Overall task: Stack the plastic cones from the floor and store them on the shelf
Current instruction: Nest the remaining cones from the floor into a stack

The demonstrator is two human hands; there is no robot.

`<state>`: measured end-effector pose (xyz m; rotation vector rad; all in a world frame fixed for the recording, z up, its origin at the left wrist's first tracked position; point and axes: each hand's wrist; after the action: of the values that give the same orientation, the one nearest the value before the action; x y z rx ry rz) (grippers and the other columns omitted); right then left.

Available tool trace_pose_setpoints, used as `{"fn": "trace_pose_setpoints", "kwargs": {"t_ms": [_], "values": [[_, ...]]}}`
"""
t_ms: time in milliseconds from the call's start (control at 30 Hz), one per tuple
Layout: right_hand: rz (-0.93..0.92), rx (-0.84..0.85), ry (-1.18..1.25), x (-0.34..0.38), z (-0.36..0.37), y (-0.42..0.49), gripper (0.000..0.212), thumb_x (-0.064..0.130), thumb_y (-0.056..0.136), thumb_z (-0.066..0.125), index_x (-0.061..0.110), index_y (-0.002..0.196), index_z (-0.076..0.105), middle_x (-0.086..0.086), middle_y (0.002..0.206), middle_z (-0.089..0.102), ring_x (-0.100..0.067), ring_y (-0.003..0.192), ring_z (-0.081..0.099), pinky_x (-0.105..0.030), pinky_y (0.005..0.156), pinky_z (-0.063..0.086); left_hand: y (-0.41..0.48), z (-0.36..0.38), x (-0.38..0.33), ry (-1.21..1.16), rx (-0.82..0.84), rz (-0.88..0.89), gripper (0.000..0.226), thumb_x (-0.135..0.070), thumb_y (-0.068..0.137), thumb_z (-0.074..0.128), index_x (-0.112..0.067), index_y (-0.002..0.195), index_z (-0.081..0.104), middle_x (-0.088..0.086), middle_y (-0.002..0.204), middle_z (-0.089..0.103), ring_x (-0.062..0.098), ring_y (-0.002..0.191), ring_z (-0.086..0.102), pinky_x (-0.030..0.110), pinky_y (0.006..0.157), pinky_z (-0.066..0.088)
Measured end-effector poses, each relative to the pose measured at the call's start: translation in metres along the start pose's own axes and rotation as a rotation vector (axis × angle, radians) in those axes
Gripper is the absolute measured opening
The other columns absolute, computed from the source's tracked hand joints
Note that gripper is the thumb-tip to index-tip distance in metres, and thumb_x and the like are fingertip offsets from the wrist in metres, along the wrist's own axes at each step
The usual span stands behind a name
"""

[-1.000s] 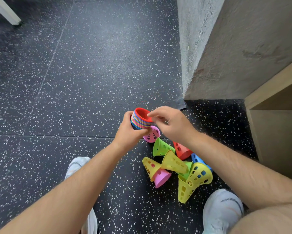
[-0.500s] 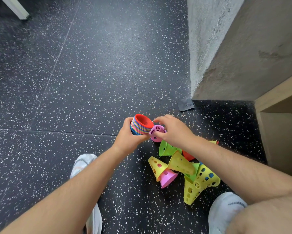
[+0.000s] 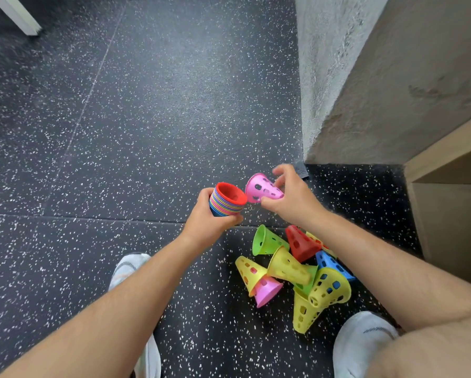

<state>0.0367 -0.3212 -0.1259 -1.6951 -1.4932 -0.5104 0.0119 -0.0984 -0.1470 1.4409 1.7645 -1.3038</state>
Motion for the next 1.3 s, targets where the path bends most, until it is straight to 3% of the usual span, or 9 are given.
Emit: {"fn": "trace_pose_setpoints", "kwargs": {"t_ms": [133,333,500,633,800,900,1000,1167,1300], "values": [[-0.043,-0.029,0.104,0.004,-0.03,-0.01,0.081,0.022,0.077,0.072,0.053,0.142,0.036,0.001,0.111,0.041,-0.011,0.09,0.057,-0.026,0.087,0.051,0.005,0.011,-0.013,-0.006,0.011,0.03,0.064,-0.013,0.073,0.09,-0.02,0.123,0.051,-0.008,0.099,0.068,-0.006,0.078,0.063,0.017,0.076,0.051],[-0.096,-0.235,0.313,-0.004,-0.053,-0.021,0.05,0.028,0.073,0.075,0.039,0.113,0.048,-0.002,0.123,0.054,-0.014,0.088,0.068,-0.034,0.079,0.06,0.005,0.036,-0.038,0.0,0.057,0.105,0.063,-0.009,0.074,0.09,-0.018,0.122,0.05,-0.007,0.102,0.065,-0.012,0.077,0.061,0.007,0.074,0.046],[-0.234,-0.237,0.29,-0.008,-0.063,-0.036,0.042,0.025,0.076,0.081,0.026,0.105,0.051,0.006,0.132,0.056,-0.012,0.11,0.063,-0.037,0.092,0.054,0.001,0.059,-0.055,-0.018,0.119,0.144,0.067,-0.007,0.072,0.091,-0.017,0.124,0.05,-0.002,0.103,0.067,-0.001,0.082,0.064,0.015,0.077,0.051],[-0.174,-0.088,0.152,-0.017,-0.068,-0.057,0.053,0.046,0.076,0.078,0.033,0.119,0.049,0.018,0.124,0.061,0.002,0.116,0.055,-0.029,0.1,0.045,-0.007,0.073,-0.067,-0.055,0.156,0.177,0.069,-0.011,0.069,0.09,-0.015,0.125,0.05,0.003,0.107,0.068,0.001,0.085,0.065,0.017,0.077,0.053],[-0.144,-0.003,0.028,-0.036,-0.075,-0.077,0.067,0.059,0.086,0.064,0.034,0.143,0.041,0.016,0.142,0.053,-0.001,0.131,0.046,-0.027,0.109,0.036,-0.015,0.086,-0.072,-0.021,0.184,0.199,0.068,-0.011,0.071,0.091,-0.016,0.125,0.051,0.003,0.11,0.068,0.0,0.087,0.066,0.016,0.076,0.052],[-0.029,-0.191,0.073,-0.053,-0.077,-0.084,0.047,0.047,0.094,0.06,0.025,0.134,0.051,0.007,0.129,0.058,-0.007,0.115,0.056,-0.028,0.098,0.045,-0.017,0.094,-0.07,0.029,0.196,0.191,0.069,-0.013,0.071,0.091,-0.022,0.125,0.05,0.0,0.109,0.067,0.007,0.091,0.068,0.021,0.079,0.056],[0.18,-0.307,-0.058,-0.07,-0.079,-0.094,0.026,0.043,0.093,0.059,0.017,0.097,0.064,0.005,0.092,0.065,-0.014,0.085,0.062,-0.035,0.078,0.054,-0.022,0.101,-0.073,0.057,0.236,0.187,0.067,-0.011,0.073,0.09,-0.023,0.125,0.049,-0.003,0.106,0.066,-0.002,0.083,0.067,0.016,0.072,0.053],[0.402,-0.173,-0.32,-0.092,-0.067,-0.106,0.05,0.06,0.086,0.061,0.014,0.069,0.056,-0.002,0.063,0.058,-0.023,0.057,0.056,-0.032,0.047,0.043,-0.027,0.113,-0.07,0.088,0.295,0.192,0.07,-0.015,0.07,0.09,-0.025,0.126,0.048,0.001,0.109,0.067,0.008,0.09,0.071,0.034,0.08,0.061],[0.421,-0.122,-0.312,-0.101,-0.059,-0.105,0.051,0.051,0.09,0.063,0.019,0.058,0.04,0.001,0.055,0.042,-0.022,0.051,0.043,-0.029,0.046,0.035,-0.03,0.117,-0.071,0.11,0.312,0.185,0.072,-0.026,0.067,0.091,-0.032,0.124,0.048,-0.004,0.109,0.067,0.013,0.096,0.071,0.039,0.087,0.06]]}}
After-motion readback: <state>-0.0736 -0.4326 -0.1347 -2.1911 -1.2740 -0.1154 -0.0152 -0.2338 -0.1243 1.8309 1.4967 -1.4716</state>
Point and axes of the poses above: each hand's wrist, its own y-axis towards the middle knuckle, its own z-axis out of the palm, x = y × z
